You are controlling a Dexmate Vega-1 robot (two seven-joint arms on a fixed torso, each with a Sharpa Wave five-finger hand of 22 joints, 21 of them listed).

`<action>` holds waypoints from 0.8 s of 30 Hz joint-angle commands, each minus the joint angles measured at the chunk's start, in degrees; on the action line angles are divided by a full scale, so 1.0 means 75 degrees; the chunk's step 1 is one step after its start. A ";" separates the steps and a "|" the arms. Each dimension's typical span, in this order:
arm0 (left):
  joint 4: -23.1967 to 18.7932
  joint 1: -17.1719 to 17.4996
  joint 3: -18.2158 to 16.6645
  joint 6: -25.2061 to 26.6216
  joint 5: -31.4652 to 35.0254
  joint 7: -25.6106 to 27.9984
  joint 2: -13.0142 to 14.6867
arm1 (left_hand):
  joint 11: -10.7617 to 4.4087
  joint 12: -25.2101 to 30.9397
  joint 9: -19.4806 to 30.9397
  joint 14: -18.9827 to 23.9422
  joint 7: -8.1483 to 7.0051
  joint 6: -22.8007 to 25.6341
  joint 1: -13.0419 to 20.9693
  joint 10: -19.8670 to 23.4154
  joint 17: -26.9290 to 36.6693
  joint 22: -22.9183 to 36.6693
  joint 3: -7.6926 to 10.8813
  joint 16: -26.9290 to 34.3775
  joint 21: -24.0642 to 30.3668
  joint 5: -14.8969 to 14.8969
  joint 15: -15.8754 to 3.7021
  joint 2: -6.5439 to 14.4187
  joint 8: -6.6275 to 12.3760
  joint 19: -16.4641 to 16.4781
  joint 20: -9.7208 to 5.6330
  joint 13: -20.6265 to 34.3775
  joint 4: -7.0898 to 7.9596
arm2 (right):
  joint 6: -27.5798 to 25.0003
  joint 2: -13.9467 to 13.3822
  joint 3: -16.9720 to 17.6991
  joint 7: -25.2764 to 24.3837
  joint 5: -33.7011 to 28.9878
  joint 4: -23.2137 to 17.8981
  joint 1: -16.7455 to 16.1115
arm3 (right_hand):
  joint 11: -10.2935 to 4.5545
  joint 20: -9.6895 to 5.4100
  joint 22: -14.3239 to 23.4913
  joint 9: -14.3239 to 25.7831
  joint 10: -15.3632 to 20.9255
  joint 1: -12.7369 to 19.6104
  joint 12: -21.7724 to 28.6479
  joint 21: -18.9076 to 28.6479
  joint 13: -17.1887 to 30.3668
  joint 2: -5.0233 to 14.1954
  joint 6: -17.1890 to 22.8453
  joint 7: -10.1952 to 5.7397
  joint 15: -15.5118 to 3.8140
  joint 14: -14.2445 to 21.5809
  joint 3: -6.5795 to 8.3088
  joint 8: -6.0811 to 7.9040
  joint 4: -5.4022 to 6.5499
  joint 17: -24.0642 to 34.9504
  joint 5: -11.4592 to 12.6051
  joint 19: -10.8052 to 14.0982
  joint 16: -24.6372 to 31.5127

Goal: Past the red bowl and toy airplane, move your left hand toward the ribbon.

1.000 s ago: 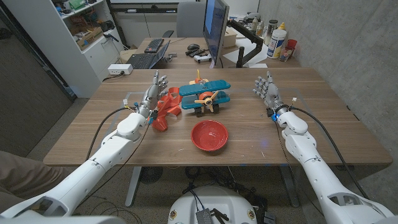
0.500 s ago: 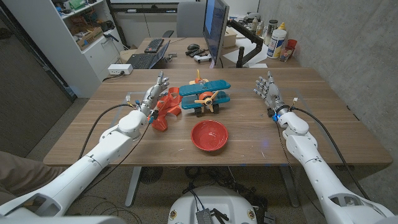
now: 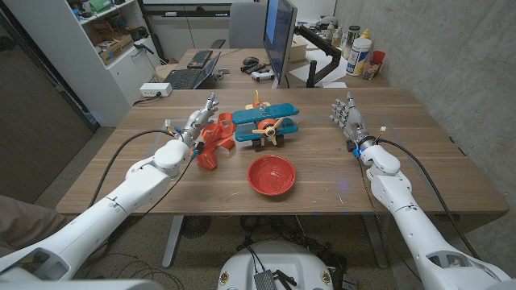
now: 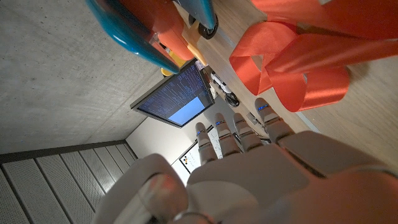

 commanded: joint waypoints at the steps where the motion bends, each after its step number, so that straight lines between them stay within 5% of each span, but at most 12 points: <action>1: -0.0574 -0.0006 0.0183 0.0735 0.0848 0.0346 0.0417 | -0.0018 0.0095 0.0022 0.0209 -0.0015 0.0197 0.0095 0.0248 0.0018 0.0027 -0.0032 0.0106 0.0115 0.0067 -0.0450 -0.0013 0.0081 0.0248 -0.0034 0.0026 -0.0045 | 0.0015 -0.0011 -0.0086 -0.0022 -0.0075 0.0068 0.0061 | 0.0023 0.0029 0.0019 0.0017 0.0051 0.0041 0.0032 -0.0018 0.0033 0.0125 0.0075 0.0006 -0.0040 -0.0032 0.0004 0.0051 0.0042 0.0027 0.0032 -0.0075 0.0000; 24: -0.1236 -0.0089 0.0453 0.1886 0.1775 0.0366 0.0741 | -0.0029 0.0061 0.0022 0.0216 -0.0029 0.0236 0.0079 0.0319 0.0015 0.0013 -0.0089 0.0070 0.0128 0.0133 -0.0574 -0.0096 0.0020 0.0432 -0.0155 0.0026 -0.0036 | -0.0001 0.0007 -0.0194 -0.0069 -0.0101 0.0090 0.0087 | 0.0041 0.0027 0.0019 0.0016 0.0054 0.0049 0.0033 -0.0003 0.0033 0.0129 0.0069 -0.0003 -0.0028 -0.0041 0.0001 0.0045 0.0045 0.0025 0.0036 -0.0089 0.0013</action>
